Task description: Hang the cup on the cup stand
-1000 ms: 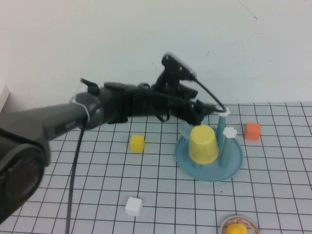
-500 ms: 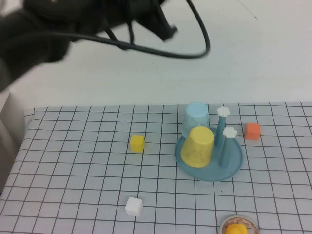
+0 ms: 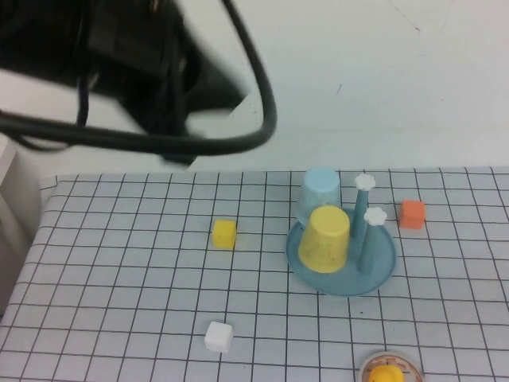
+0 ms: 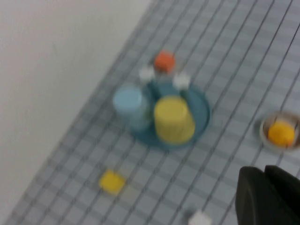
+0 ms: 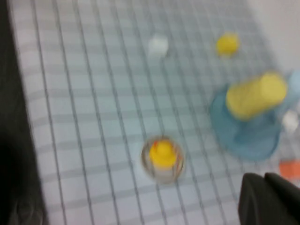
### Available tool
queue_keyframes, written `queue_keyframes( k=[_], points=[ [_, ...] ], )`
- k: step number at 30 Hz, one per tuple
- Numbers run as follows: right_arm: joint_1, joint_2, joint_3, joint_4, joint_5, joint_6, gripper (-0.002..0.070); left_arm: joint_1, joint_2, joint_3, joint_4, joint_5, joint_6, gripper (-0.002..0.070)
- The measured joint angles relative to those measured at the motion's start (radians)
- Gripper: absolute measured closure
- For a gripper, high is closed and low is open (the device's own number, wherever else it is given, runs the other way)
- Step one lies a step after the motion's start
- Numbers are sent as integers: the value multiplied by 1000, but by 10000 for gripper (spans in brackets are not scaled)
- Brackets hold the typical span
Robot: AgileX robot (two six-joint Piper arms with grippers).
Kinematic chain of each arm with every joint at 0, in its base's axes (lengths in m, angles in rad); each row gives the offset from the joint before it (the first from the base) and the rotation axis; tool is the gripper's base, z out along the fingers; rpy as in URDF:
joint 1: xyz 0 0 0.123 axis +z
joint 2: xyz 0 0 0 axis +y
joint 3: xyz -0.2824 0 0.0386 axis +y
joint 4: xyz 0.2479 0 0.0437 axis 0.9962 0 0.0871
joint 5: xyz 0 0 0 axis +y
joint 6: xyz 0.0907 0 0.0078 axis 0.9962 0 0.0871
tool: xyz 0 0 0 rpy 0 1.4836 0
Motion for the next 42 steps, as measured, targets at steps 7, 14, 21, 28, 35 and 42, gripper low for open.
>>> queue_keyframes(
  k=[7, 14, 21, 28, 35, 42],
  points=[
    [0, -38, 25, -201, 36, 172, 678, -2, -85, 92, 511, 194, -399, 675],
    [0, -198, 185, -198, -93, 298, 678, -2, -398, 428, 537, -121, -499, 675],
    [0, -303, 333, -129, -225, 349, 678, -2, -696, 870, 515, -469, -505, 675],
    [0, -307, 360, -120, -272, 365, 678, -2, -807, 1232, 497, -787, -505, 675],
    [0, -309, 360, -116, -273, 366, 678, -2, -809, 1439, 495, -945, -505, 675],
    [0, -309, 360, -116, -273, 366, 678, -2, -810, 1610, 479, -954, -520, 676]
  ],
)
